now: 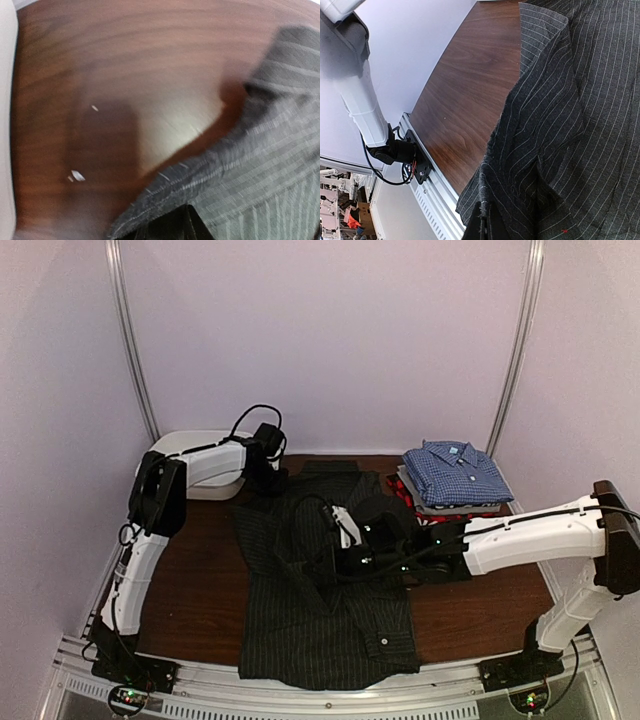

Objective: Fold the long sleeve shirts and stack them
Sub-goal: Move the 1/3-folded shirt to the center of the board.

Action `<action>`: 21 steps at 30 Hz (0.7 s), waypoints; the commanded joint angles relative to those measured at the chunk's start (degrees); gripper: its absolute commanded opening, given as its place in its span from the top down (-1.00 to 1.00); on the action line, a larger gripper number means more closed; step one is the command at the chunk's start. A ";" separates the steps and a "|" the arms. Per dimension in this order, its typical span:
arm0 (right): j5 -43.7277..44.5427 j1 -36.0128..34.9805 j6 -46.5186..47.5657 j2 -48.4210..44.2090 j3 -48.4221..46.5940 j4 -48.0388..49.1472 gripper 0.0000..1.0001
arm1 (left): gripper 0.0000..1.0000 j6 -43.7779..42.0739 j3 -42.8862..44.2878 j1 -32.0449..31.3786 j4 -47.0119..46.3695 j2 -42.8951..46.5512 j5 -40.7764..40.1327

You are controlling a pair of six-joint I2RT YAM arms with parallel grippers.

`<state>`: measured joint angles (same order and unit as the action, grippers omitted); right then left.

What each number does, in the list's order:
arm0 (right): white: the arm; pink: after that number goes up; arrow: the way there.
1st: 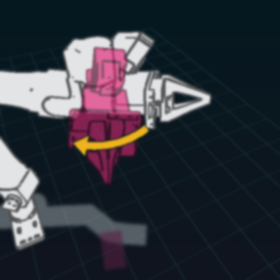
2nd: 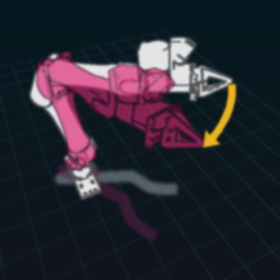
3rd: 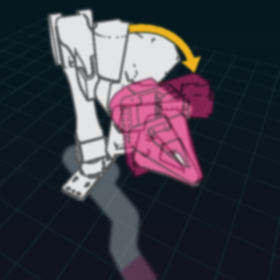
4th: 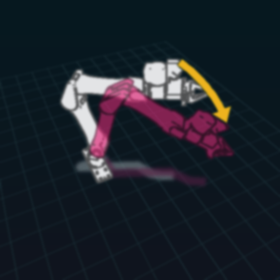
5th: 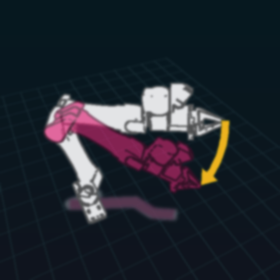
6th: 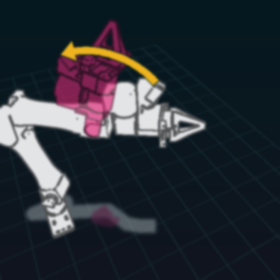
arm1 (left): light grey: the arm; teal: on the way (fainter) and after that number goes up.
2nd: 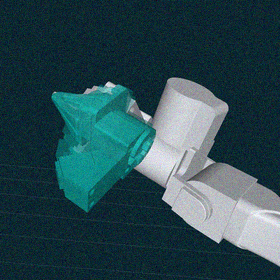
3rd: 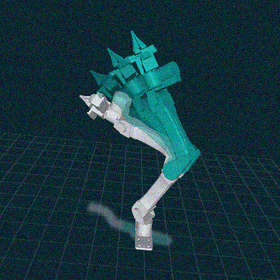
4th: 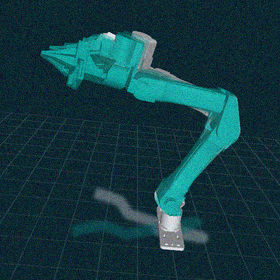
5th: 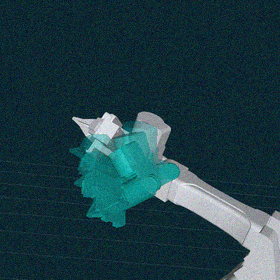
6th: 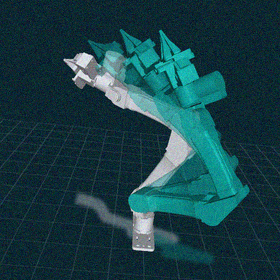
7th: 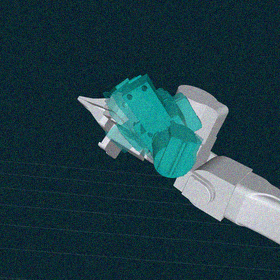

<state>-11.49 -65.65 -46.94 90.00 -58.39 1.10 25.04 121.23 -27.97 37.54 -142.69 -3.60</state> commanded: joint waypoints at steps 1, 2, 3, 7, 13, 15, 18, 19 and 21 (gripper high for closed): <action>1.84 0.17 -0.15 -1.78 -1.86 -0.69 1.00 | 0.49 -1.25 7.71 2.34 3.96 -4.69 -4.55; 1.94 0.17 -0.09 -1.90 -1.94 -1.74 1.00 | 0.48 -1.06 8.52 2.72 3.96 -5.18 -4.42; 2.03 0.17 -0.01 -1.97 -1.98 -2.14 1.00 | 0.48 -0.97 9.06 2.95 3.85 -5.61 -4.38; 2.52 0.21 0.20 -2.41 -2.06 -2.91 1.00 | 0.43 -1.56 10.06 3.27 2.49 -6.11 -2.75; 3.20 0.81 0.86 -2.57 -2.66 -3.66 1.00 | 0.38 -1.64 12.22 3.27 2.15 -4.73 1.16; 3.51 1.00 1.05 -2.57 -3.17 -4.02 1.00 | 0.34 -1.89 13.05 3.27 2.10 -3.09 3.11; 4.58 1.37 1.55 -3.14 -3.70 -5.00 1.00 | 0.22 -2.45 13.65 3.19 2.10 0.04 7.37; 5.34 1.46 1.84 -3.40 -3.93 -5.70 1.00 | 0.19 -2.59 13.56 3.18 2.06 1.11 8.56; 7.53 1.72 2.62 -4.16 -4.53 -8.09 1.00 | 0.14 -2.71 12.87 3.18 2.27 3.35 9.76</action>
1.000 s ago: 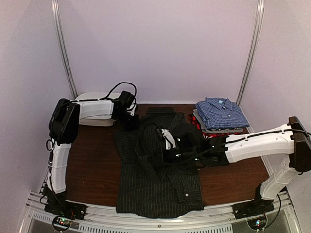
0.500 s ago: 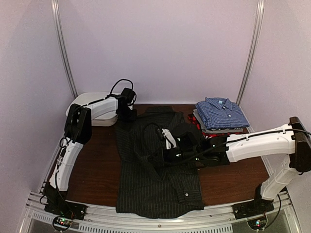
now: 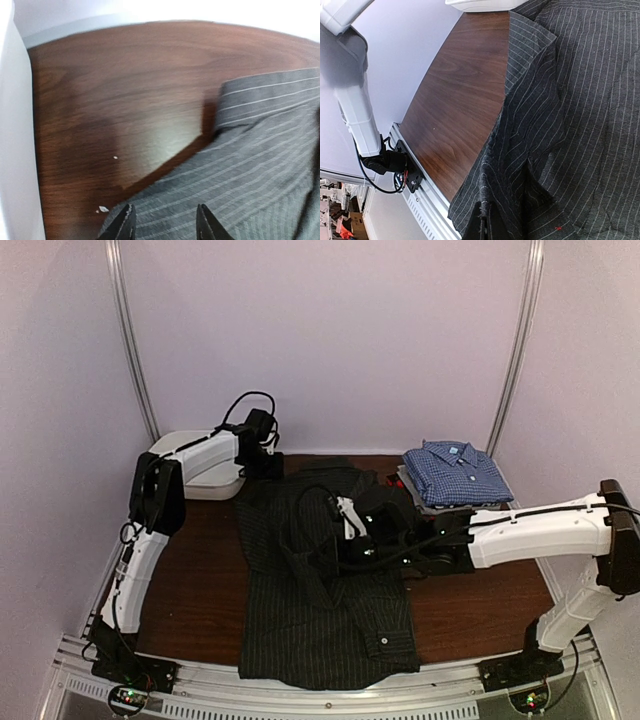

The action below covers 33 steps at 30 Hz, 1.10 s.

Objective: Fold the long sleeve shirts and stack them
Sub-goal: Move the 1/3-folded shirt to the center of the board.

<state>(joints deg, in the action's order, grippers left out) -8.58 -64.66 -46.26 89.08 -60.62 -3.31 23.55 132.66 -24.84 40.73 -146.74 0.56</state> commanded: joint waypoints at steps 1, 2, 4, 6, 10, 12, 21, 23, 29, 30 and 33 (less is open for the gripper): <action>5.66 0.91 2.43 -3.73 -2.51 -4.61 1.00 | 0.13 -1.23 0.81 0.06 -0.92 8.56 5.95; 6.64 1.12 2.86 -4.23 -2.63 -5.28 1.00 | 0.12 -1.23 0.08 0.06 -0.92 10.36 6.07; 8.18 1.47 3.75 -5.33 -2.94 -6.80 1.00 | 0.10 -1.23 -1.43 0.06 -0.92 13.14 6.45; 10.31 2.00 4.63 -6.22 -3.41 -8.44 1.00 | 0.10 -0.87 -3.18 0.06 -0.98 16.32 6.70; 13.20 3.92 6.30 -8.51 -4.75 -11.71 1.00 | 0.08 -0.07 -8.08 0.06 -1.24 22.57 7.79; 14.99 5.42 6.88 -9.69 -5.33 -13.90 1.00 | 0.08 0.80 -12.79 -0.08 -2.06 26.24 8.51; 19.34 17.29 12.60 -14.32 -4.42 -19.47 1.00 | 0.08 6.56 -49.02 -4.05 -13.28 48.96 12.35; 19.57 19.24 13.14 -14.20 -4.23 -20.27 1.00 | 0.08 8.71 -57.25 -7.12 -15.60 53.22 11.43; 19.83 22.11 13.74 -15.85 -0.58 -20.10 1.00 | 0.09 17.37 -76.72 -13.32 -18.23 64.11 6.71; 20.02 22.45 13.78 -16.13 0.01 -20.07 1.00 | 0.09 18.76 -79.27 -14.23 -18.30 65.88 6.10; 21.60 23.31 13.78 -16.81 1.16 -20.74 1.00 | 0.10 22.18 -85.84 -16.58 -17.90 70.72 4.63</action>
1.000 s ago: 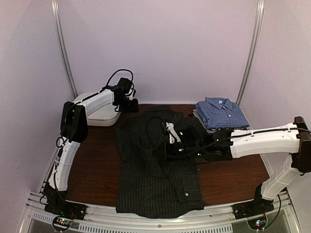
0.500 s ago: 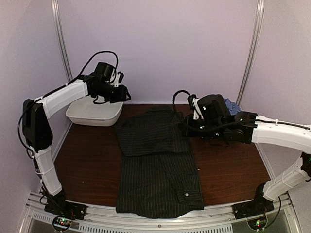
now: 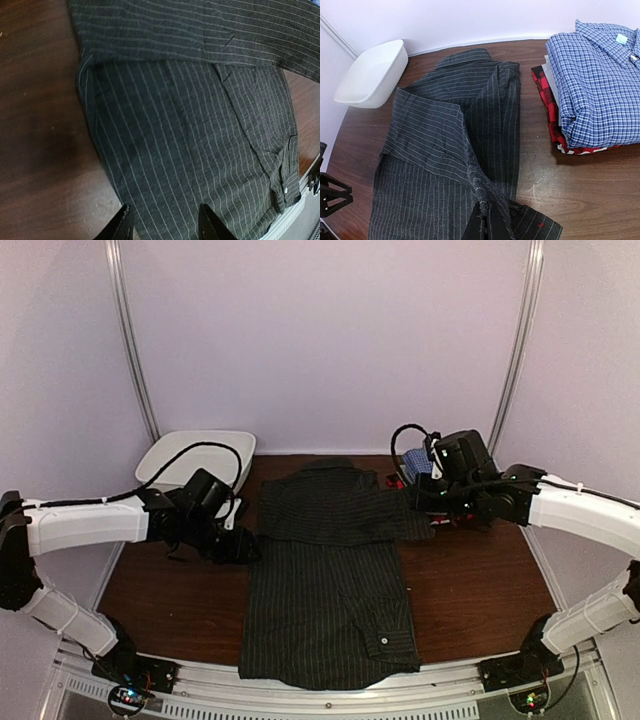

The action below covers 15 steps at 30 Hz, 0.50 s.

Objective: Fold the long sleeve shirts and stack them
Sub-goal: Move the 1/3-folded shirt to the center of the board.

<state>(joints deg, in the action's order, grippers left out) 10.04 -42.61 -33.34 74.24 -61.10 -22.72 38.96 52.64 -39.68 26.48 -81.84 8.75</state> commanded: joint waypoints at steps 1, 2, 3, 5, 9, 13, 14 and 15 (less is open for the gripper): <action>3.82 1.56 0.83 -2.22 1.80 -1.83 1.00 | 0.10 7.81 -7.88 -2.23 -3.63 7.79 -3.62; 4.66 1.94 0.84 -2.58 1.92 -2.18 1.00 | 0.10 8.70 -9.90 -2.72 -3.63 8.96 -3.59; 5.15 2.52 0.97 -2.94 2.13 -2.31 1.00 | 0.10 9.44 -11.54 -3.12 -3.51 10.12 -3.47; 4.59 3.25 1.34 -3.61 2.72 -1.70 1.00 | 0.10 11.47 -14.25 -3.96 -3.45 12.09 -3.07; -0.15 3.42 1.39 -2.83 3.97 -0.46 1.00 | 0.10 14.68 -16.98 -7.95 -2.09 14.21 -3.88; -6.89 3.05 1.16 -2.53 6.85 2.86 1.00 | 0.12 20.22 -19.73 -15.08 -1.11 15.22 -3.94; -7.73 2.71 1.04 -2.52 7.58 3.45 1.00 | 0.12 21.78 -20.56 -16.93 -0.99 15.53 -3.87; -8.59 2.30 1.08 -2.52 8.25 4.07 1.00 | 0.13 23.49 -21.42 -18.62 -0.99 15.67 -3.65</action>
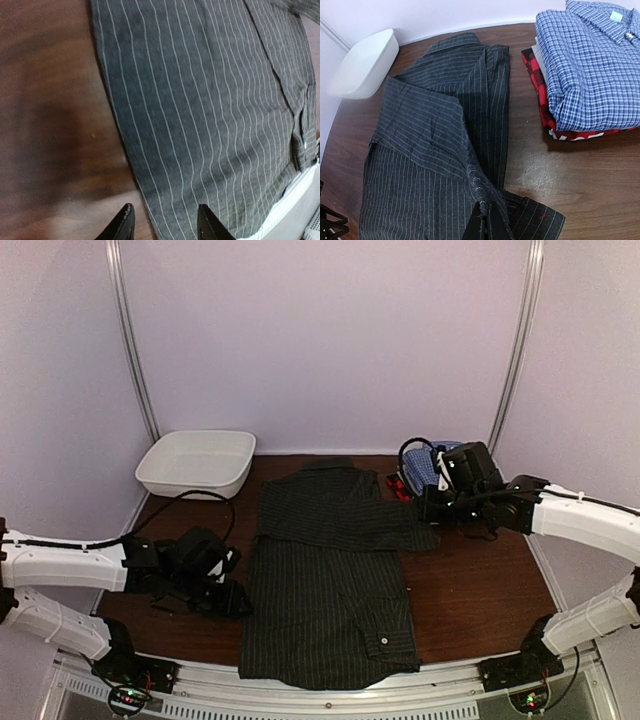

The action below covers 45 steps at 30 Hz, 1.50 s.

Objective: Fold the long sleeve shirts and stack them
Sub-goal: Move the 1/3-folded shirt to the center of the board.

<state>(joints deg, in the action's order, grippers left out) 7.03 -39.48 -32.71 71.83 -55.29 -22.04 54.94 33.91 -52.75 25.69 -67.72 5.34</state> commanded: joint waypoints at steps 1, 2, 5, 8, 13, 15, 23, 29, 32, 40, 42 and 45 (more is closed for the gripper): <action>-6.48 -1.31 0.38 -0.04 3.25 4.20 1.00 | 0.15 9.70 -3.50 -7.36 -0.20 1.74 0.04; -6.88 -1.83 0.25 0.12 4.02 5.08 1.00 | 0.16 11.44 -4.25 -9.07 -0.20 1.84 0.26; -9.02 -3.74 -0.29 1.13 5.75 6.82 1.00 | 0.19 16.14 -5.49 -14.68 0.27 1.98 0.28; -9.48 -5.61 -0.95 2.66 7.06 8.31 1.00 | 0.21 20.27 -5.60 -19.34 1.49 2.00 -0.15; -10.17 -7.60 -1.80 4.17 7.74 10.29 1.00 | 0.27 24.83 -5.12 -24.74 2.56 0.85 -0.62; -10.13 -8.00 -1.90 4.12 7.66 10.45 1.00 | 0.30 25.85 -5.25 -25.77 2.61 -0.12 -0.63; -10.30 -8.13 -1.13 3.34 6.25 8.95 1.00 | 0.42 29.66 -5.05 -27.62 6.68 -0.53 -2.49; -10.80 -8.15 -1.05 3.05 6.10 9.62 1.00 | 0.43 29.26 -4.82 -27.69 4.29 -1.58 -1.86; -10.67 -8.11 -0.94 2.93 5.60 9.61 1.00 | 0.44 29.00 -4.07 -28.04 3.38 -3.84 -1.36; -10.32 -8.15 -0.33 1.76 2.85 9.04 1.00 | 0.80 29.43 -2.92 -28.34 2.17 -5.64 -0.94; -9.87 -8.15 0.33 1.69 1.54 8.51 1.00 | 0.92 29.85 -2.29 -28.32 3.36 -4.77 -1.54; -9.18 -8.15 1.75 2.10 -1.29 7.52 1.00 | 1.00 29.70 -0.17 -28.35 6.53 -3.48 -3.28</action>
<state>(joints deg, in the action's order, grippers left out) -3.20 -47.33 -32.95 75.18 -52.40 -13.91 84.16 30.68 -80.75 28.56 -72.71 4.05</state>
